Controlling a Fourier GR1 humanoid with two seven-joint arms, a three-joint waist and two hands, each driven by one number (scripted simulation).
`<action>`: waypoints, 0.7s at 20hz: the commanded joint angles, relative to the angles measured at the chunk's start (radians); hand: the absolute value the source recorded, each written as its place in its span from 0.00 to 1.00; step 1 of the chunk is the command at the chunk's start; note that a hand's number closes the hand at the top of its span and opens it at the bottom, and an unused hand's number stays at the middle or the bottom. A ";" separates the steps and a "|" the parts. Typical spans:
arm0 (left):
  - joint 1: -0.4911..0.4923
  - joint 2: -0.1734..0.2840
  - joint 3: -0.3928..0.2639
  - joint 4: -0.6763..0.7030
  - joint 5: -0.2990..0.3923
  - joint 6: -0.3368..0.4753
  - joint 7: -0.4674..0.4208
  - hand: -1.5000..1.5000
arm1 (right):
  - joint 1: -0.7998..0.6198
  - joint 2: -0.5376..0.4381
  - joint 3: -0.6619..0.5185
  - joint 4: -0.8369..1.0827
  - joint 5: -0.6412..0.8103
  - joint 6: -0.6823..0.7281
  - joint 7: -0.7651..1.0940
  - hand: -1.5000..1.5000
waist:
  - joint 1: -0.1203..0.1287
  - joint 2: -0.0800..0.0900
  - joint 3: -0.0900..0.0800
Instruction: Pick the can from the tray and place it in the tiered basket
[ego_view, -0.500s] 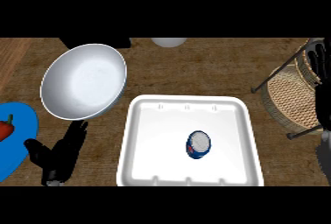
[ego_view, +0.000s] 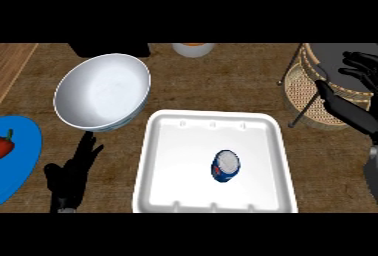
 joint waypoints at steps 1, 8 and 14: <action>0.013 -0.032 -0.037 0.037 -0.062 0.055 -0.012 0.50 | 0.099 0.167 -0.038 -0.011 -0.048 -0.148 0.017 0.00 | -0.010 0.013 0.015; 0.024 -0.016 -0.025 -0.018 -0.079 0.065 0.031 0.50 | 0.313 0.073 0.100 -0.338 0.000 -0.002 0.126 0.00 | -0.004 0.008 0.012; 0.035 -0.019 -0.039 0.012 -0.085 0.041 -0.002 0.50 | 0.314 -0.183 0.236 -0.434 0.087 0.193 0.461 0.00 | 0.001 0.008 0.006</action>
